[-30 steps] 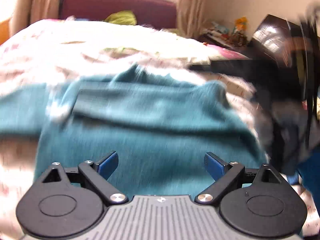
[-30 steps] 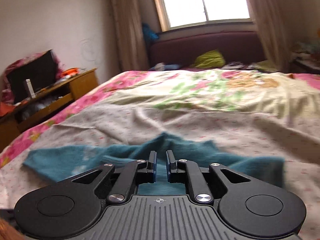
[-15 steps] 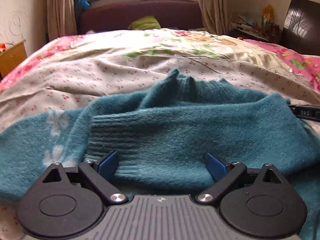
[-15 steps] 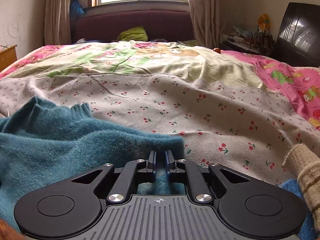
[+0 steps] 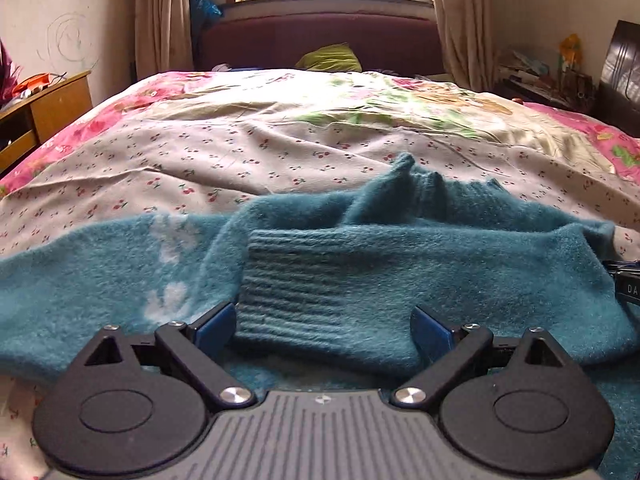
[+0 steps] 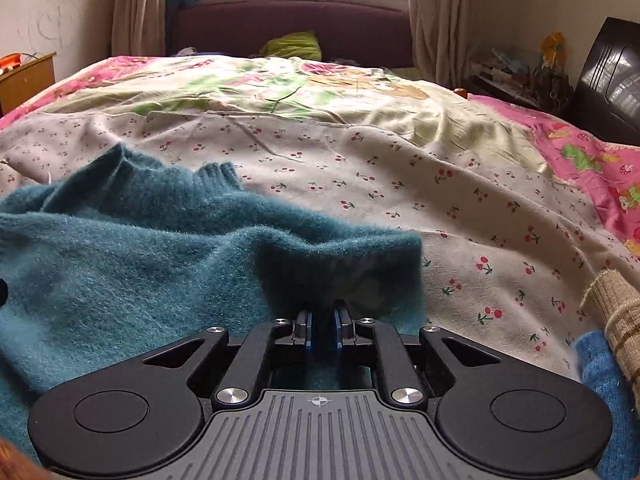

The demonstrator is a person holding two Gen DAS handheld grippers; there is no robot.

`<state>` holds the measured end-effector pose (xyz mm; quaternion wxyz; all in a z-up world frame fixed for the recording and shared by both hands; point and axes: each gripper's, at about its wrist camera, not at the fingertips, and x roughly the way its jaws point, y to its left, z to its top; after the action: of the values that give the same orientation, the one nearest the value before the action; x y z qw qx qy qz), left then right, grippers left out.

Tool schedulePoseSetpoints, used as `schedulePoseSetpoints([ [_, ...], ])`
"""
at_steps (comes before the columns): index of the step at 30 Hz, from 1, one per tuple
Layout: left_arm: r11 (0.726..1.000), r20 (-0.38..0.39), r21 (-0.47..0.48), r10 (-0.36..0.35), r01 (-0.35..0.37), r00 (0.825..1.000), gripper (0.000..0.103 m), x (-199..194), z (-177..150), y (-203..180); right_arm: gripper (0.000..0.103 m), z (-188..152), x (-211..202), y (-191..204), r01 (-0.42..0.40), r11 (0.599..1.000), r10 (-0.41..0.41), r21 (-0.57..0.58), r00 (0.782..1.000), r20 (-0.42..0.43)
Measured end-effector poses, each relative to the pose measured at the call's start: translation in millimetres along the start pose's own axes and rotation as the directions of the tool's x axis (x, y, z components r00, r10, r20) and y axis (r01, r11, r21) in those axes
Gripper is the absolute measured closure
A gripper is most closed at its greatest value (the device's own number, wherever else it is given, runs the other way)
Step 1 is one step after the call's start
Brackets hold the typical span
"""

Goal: Fold small clothes

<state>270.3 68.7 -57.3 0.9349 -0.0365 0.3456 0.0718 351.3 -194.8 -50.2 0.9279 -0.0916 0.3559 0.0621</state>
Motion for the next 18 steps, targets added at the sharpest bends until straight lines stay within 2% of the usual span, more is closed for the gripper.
schedulePoseSetpoints([
  [2, 1.000, -0.010, -0.018, -0.013, 0.012, 1.000, 0.000, -4.2, -0.7, 4.9, 0.090, 3.3, -13.9, 0.2, 0.004, 0.999, -0.005, 0.032, 0.999, 0.032],
  [4, 0.999, -0.030, -0.040, -0.020, 0.019, 0.999, 0.000, -12.2, -3.1, 10.0, 0.090, 4.4, -34.7, 10.1, -0.030, 1.000, 0.029, 0.007, 0.994, 0.102],
  [6, 0.997, -0.039, -0.065, -0.034, 0.032, 0.999, 0.000, -24.9, -9.2, 17.3, 0.090, 5.8, -50.3, 31.7, -0.090, 0.994, 0.098, -0.060, 0.984, 0.151],
  [7, 0.997, -0.040, -0.072, -0.034, 0.032, 0.999, 0.000, -31.1, -12.5, 20.5, 0.089, 8.0, -54.7, 45.8, -0.146, 0.984, 0.161, -0.103, 0.974, 0.157],
  [9, 0.996, -0.036, -0.083, -0.035, 0.032, 0.999, 0.000, -43.0, -16.3, 27.0, 0.086, 11.2, -56.5, 75.0, -0.259, 0.953, 0.280, -0.159, 0.951, 0.131],
  [12, 0.993, -0.002, -0.116, -0.024, 0.024, 1.000, 0.000, -59.2, -15.3, 37.6, 0.086, 11.0, -53.9, 117.2, -0.383, 0.895, 0.410, -0.231, 0.908, 0.084],
  [15, 0.990, 0.025, -0.141, 0.000, 0.004, 1.000, 0.000, -70.2, -14.8, 51.7, 0.082, 6.8, -52.5, 153.0, -0.448, 0.832, 0.482, -0.327, 0.876, 0.027],
  [17, 0.986, 0.021, -0.169, 0.014, -0.011, 1.000, 0.000, -74.4, -18.2, 63.8, 0.068, 5.6, -48.9, 167.2, -0.487, 0.797, 0.515, -0.356, 0.857, -0.020],
  [18, 0.983, 0.014, -0.184, 0.014, -0.012, 1.000, 0.000, -75.7, -20.6, 71.1, 0.067, 3.0, -48.3, 174.6, -0.505, 0.779, 0.528, -0.372, 0.848, -0.044],
])
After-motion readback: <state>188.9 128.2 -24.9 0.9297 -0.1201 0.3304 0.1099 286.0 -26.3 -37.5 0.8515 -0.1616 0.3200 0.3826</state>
